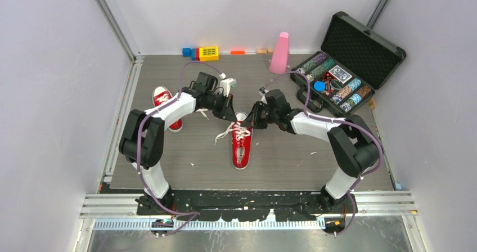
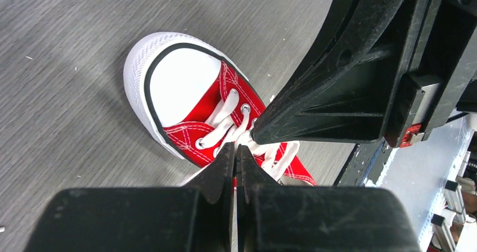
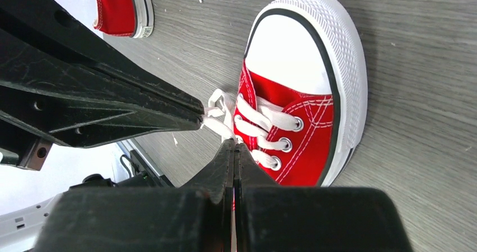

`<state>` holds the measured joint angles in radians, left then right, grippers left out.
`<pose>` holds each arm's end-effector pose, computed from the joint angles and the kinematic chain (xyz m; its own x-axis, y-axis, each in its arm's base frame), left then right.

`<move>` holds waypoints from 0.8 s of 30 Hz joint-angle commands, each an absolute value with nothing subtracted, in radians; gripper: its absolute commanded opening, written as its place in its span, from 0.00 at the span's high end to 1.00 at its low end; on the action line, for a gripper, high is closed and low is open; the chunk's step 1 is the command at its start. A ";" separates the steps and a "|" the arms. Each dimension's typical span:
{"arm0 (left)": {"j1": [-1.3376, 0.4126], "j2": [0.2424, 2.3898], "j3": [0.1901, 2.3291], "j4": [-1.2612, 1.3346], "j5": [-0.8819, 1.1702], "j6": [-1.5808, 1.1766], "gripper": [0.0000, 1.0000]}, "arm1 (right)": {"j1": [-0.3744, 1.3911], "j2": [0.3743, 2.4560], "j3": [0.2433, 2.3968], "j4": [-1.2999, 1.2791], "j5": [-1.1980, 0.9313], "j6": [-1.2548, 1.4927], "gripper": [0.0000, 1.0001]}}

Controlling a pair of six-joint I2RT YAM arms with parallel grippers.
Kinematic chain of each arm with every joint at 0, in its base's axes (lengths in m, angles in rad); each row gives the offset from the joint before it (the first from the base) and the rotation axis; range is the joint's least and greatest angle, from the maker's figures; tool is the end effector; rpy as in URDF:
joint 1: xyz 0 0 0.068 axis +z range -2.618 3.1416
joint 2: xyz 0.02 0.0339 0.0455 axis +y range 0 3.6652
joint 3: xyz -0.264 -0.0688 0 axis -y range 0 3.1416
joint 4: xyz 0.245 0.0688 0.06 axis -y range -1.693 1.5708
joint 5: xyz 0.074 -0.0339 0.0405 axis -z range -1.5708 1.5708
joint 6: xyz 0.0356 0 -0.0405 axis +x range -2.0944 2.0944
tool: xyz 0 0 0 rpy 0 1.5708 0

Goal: Tie the shoes
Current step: Wrap the shoelace around the shoelace.

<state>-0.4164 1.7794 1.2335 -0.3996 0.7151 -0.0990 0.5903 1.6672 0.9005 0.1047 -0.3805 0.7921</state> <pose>0.3328 -0.1727 0.2141 -0.8028 0.2734 -0.5299 0.5799 0.5651 -0.5869 0.2817 0.2046 0.1837 -0.8998 0.1927 -0.3915 -0.1704 0.6708 0.7218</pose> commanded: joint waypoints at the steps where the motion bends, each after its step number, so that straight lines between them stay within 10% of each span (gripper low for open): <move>1: -0.411 1.750 1.233 -0.354 0.689 -0.142 1.00 | 0.577 1.696 0.951 0.150 -0.435 0.803 0.99; 24: -0.410 1.782 1.237 -0.363 0.650 -0.203 1.00 | 0.526 1.747 0.938 0.221 -0.535 0.848 0.74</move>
